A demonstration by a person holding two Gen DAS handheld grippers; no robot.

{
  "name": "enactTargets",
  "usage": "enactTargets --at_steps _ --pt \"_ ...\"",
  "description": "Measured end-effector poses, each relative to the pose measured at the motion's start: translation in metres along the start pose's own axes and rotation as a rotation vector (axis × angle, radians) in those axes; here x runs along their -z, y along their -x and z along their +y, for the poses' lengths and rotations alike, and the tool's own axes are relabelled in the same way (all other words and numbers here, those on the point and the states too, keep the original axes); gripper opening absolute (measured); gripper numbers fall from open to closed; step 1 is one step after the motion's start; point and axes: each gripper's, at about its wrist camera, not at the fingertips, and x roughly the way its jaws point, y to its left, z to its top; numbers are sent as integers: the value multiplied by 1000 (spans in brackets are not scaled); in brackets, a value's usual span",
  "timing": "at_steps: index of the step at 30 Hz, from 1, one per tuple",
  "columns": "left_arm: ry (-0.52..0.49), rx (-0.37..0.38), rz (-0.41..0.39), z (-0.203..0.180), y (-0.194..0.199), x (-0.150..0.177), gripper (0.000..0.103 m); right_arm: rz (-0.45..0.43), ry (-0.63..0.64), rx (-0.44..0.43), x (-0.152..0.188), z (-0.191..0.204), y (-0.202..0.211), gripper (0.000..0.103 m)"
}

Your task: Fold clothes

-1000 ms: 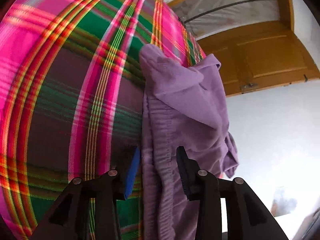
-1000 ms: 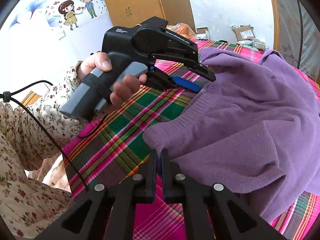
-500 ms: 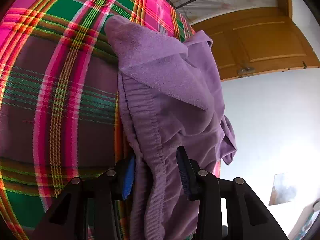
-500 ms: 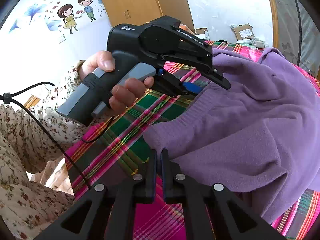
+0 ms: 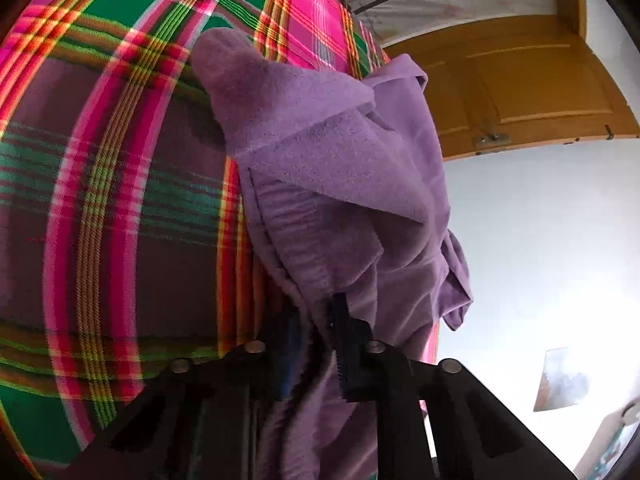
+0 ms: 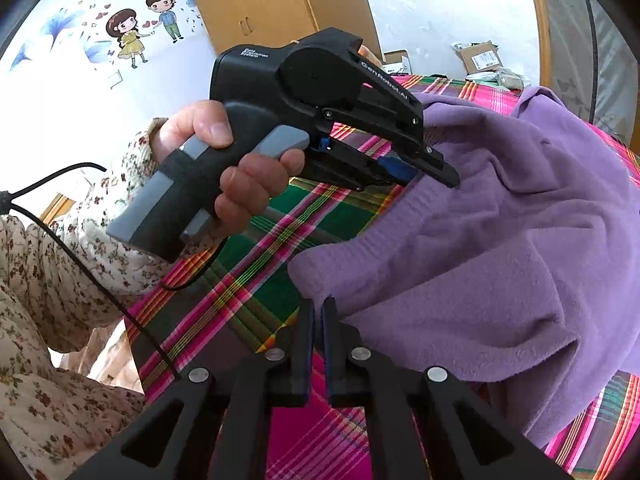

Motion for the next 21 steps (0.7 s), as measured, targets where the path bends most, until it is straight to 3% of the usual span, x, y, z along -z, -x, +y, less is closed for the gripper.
enactTargets --at_steps 3,10,21 --pt "-32 16 -10 -3 4 2 11 -4 2 9 -2 1 1 4" --pt "-2 55 -59 9 32 2 11 -30 28 7 -8 15 5 4" --pt "60 44 -157 36 71 11 11 -6 98 -56 -20 48 -16 4"
